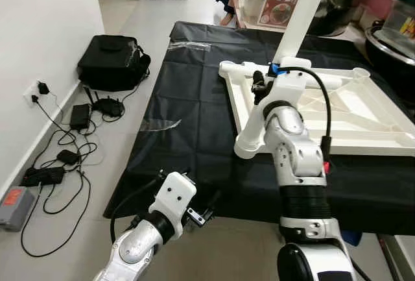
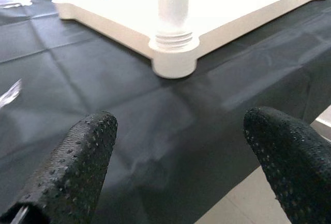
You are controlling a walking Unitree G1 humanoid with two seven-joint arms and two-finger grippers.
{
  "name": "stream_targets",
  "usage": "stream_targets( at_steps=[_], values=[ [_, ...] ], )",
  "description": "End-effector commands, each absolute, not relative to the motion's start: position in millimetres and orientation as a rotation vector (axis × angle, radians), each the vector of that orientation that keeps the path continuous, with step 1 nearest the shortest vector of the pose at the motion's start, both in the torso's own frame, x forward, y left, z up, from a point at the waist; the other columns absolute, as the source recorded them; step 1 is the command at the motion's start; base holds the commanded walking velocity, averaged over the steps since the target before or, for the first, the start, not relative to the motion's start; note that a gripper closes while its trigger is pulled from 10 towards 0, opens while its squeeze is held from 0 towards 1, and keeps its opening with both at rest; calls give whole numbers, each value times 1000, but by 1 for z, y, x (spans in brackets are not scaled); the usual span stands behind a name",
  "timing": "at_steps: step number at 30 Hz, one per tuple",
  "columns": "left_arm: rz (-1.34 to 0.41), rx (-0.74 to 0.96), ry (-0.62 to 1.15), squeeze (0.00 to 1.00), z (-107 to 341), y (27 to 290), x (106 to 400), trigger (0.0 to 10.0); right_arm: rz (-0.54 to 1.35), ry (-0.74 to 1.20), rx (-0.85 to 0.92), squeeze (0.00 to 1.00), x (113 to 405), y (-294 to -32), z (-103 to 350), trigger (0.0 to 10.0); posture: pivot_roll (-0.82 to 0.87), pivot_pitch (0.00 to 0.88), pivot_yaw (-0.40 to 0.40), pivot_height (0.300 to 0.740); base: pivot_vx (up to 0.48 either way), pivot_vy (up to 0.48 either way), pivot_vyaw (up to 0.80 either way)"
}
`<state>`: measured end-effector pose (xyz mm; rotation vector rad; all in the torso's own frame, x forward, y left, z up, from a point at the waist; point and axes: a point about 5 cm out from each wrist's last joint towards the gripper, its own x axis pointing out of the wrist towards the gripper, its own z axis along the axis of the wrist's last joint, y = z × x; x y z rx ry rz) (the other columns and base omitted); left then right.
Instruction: Building children table
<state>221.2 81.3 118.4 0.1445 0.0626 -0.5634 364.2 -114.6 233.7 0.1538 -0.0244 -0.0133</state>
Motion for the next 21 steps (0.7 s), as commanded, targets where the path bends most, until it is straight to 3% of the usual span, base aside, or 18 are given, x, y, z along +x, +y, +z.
stream_targets(
  at_steps=[1,4,5,10,11,12,14,16,19,21],
  values=[
    [-569,145,73,0,117,81,219,10000,51,55,165,1000,368,-112,216,10000,148,96,-95,740,0,0,0],
    [-569,141,74,0,116,80,219,10000,217,-27,175,1000,374,-113,229,10000,149,98,-93,740,0,0,0],
    [-569,141,74,0,116,80,220,10000,373,-16,208,0,372,-111,231,10000,150,96,-96,740,0,0,0],
    [-568,139,73,0,116,80,220,10000,624,-16,190,0,364,-114,234,10000,147,96,-95,740,0,0,0],
    [-568,138,73,0,116,80,220,10000,801,-14,137,0,354,-121,233,10000,145,95,-96,740,0,0,0],
    [-568,138,73,0,116,80,220,10000,801,-14,137,0,354,-121,233,10000,145,95,-96,740,0,0,0],
    [-567,139,72,0,116,80,221,10000,1085,-2,74,0,332,-130,231,10000,145,96,-96,740,0,0,0],
    [-568,140,72,0,116,80,221,10000,1194,7,68,0,324,-134,231,10000,147,97,-95,740,0,0,0],
    [-566,142,73,0,116,81,221,10000,1431,16,175,0,311,-138,240,10000,153,94,-94,740,0,0,0],
    [-566,143,73,0,116,80,221,10000,1455,13,189,0,311,-138,241,10000,153,94,-94,740,0,0,0]
  ],
)
